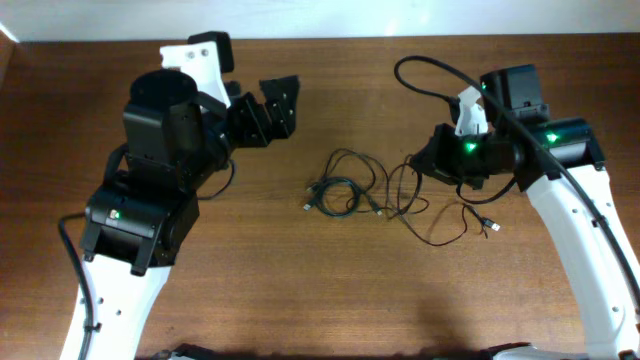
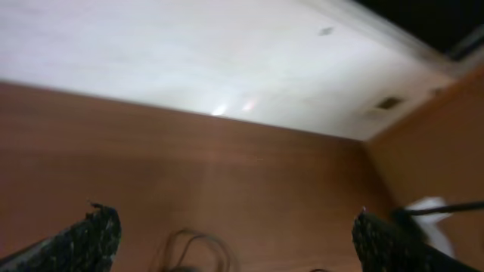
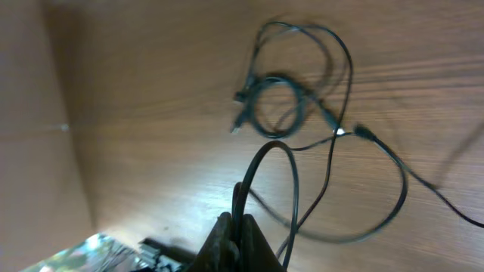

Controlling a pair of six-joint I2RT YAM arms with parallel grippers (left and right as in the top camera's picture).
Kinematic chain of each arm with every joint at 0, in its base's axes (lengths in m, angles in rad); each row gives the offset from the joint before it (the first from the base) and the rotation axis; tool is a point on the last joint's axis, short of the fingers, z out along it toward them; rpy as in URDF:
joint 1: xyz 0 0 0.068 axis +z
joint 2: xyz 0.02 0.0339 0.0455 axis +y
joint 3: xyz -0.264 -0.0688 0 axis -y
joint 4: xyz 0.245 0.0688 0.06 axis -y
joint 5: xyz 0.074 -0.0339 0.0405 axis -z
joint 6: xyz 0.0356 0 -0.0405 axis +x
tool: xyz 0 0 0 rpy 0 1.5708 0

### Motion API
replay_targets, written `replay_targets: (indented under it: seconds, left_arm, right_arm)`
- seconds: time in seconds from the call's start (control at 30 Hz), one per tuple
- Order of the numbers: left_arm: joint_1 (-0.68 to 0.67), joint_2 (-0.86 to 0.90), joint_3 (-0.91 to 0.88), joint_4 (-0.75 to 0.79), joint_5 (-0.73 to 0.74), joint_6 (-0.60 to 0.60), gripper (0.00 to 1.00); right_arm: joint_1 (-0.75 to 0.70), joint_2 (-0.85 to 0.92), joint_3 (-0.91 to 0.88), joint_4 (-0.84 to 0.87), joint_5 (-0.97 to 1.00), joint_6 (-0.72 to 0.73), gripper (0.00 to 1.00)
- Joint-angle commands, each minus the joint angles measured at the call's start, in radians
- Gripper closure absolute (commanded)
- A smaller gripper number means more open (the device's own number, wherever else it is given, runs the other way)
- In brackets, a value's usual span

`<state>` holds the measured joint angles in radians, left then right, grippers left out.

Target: Untangle cables

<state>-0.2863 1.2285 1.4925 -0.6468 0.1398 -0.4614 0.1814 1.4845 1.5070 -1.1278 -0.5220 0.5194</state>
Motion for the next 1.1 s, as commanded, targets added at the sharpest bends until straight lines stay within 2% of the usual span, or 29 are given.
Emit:
replay_targets:
  seconds: [0.0, 0.03, 0.07, 0.1, 0.13, 0.2, 0.3, 0.4, 0.47, 0.57, 0.7, 0.77, 0.8, 0.93, 1.07]
  left_arm:
    - [0.005, -0.006, 0.012, -0.048, -0.101, 0.006, 0.00]
    - [0.005, -0.006, 0.012, -0.057, -0.091, 0.006, 0.03]
    - [0.005, -0.006, 0.012, -0.066, -0.069, 0.007, 0.13]
    - [0.005, -0.006, 0.012, -0.069, -0.045, 0.015, 0.16]
    - [0.005, -0.006, 0.012, -0.069, 0.012, 0.064, 0.22]
    - [0.005, -0.006, 0.012, -0.073, 0.141, 0.166, 0.21]
    - [0.005, -0.006, 0.012, -0.093, 0.352, 0.266, 0.09]
    - [0.005, -0.006, 0.012, -0.134, 0.467, 0.269, 0.08]
    - [0.005, -0.005, 0.012, -0.168, 0.477, 0.270, 0.09]
    - [0.005, -0.003, 0.012, -0.207, 0.410, 0.269, 0.08]
    - [0.005, 0.008, 0.012, -0.209, 0.380, 0.269, 0.12]
    - [0.005, 0.012, 0.012, -0.211, 0.410, 0.272, 0.21]
    - [0.005, 0.014, 0.012, -0.210, 0.442, 0.299, 0.23]
    - [0.005, 0.021, 0.012, -0.224, 0.528, 0.423, 0.22]
    - [0.003, 0.031, 0.012, -0.230, 0.528, 0.429, 0.23]
  right_arm:
    - [0.039, -0.020, 0.047, 0.015, -0.081, -0.011, 0.96]
    - [0.053, -0.020, 0.055, 0.026, -0.092, -0.011, 0.96]
    - [0.066, -0.020, 0.062, 0.044, -0.103, -0.011, 0.96]
    - [0.083, -0.020, 0.069, 0.072, -0.116, -0.011, 0.96]
    - [0.102, -0.020, 0.077, 0.115, -0.127, -0.010, 0.96]
    - [0.124, -0.020, 0.083, 0.187, -0.133, 0.020, 0.96]
    - [0.133, -0.020, 0.083, 0.286, -0.133, 0.130, 0.96]
    - [0.133, -0.020, 0.083, 0.400, -0.134, 0.252, 0.96]
    - [0.133, -0.020, 0.083, 0.476, -0.143, 0.316, 0.96]
    - [0.133, -0.020, 0.083, 0.576, -0.247, 0.328, 0.96]
    - [0.133, -0.020, 0.083, 0.594, -0.336, 0.328, 0.96]
    - [0.133, -0.020, 0.083, 0.594, -0.335, 0.345, 0.96]
    - [0.133, -0.020, 0.083, 0.595, -0.335, 0.366, 0.96]
    - [0.133, -0.019, 0.083, 0.656, -0.335, 0.456, 0.96]
    - [0.133, -0.019, 0.083, 0.699, -0.335, 0.511, 0.96]
